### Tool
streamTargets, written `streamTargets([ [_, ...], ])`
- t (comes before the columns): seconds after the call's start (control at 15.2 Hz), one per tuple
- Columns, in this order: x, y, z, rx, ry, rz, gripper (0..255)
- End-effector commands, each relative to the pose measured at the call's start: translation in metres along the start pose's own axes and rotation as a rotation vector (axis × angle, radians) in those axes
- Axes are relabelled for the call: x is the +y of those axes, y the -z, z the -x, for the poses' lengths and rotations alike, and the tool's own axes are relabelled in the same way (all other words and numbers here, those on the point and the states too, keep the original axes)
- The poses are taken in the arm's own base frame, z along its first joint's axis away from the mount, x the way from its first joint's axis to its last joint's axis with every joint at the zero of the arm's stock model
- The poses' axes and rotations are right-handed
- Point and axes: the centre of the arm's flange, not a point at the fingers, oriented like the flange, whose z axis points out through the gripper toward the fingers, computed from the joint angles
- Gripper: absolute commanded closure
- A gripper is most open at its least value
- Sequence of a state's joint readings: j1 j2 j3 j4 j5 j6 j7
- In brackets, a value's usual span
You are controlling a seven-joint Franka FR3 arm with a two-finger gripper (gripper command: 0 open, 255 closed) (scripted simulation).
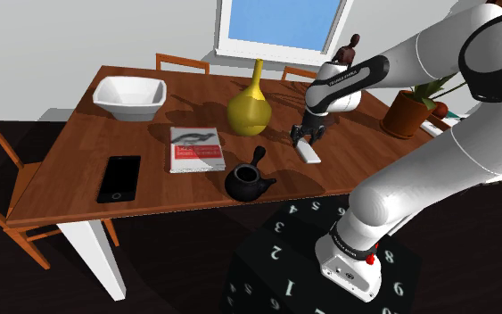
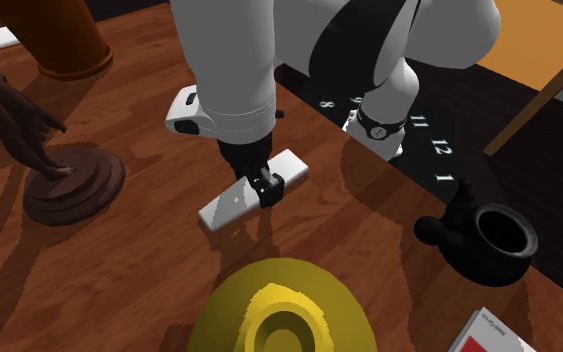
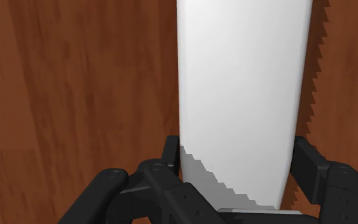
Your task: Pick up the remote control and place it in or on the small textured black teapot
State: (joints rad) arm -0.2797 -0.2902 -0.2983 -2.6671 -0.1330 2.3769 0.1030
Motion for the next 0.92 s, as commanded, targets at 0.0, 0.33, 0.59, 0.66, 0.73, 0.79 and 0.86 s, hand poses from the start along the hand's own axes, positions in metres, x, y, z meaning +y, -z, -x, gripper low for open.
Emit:
streamTargets([
  [0.0,0.0,0.0,0.0,0.0,0.0,0.0,255],
  [0.33,0.0,0.026,0.0,0.0,0.0,0.0,255],
  [0.59,0.0,0.048,0.0,0.0,0.0,0.0,255],
  [0.66,0.0,0.053,0.0,0.0,0.0,0.0,255],
  [0.73,0.0,0.058,0.0,0.0,0.0,0.0,255],
  [0.79,0.0,0.063,0.001,0.0,0.0,0.0,255],
  [0.86,0.001,0.069,0.001,0.0,0.0,0.0,255],
])
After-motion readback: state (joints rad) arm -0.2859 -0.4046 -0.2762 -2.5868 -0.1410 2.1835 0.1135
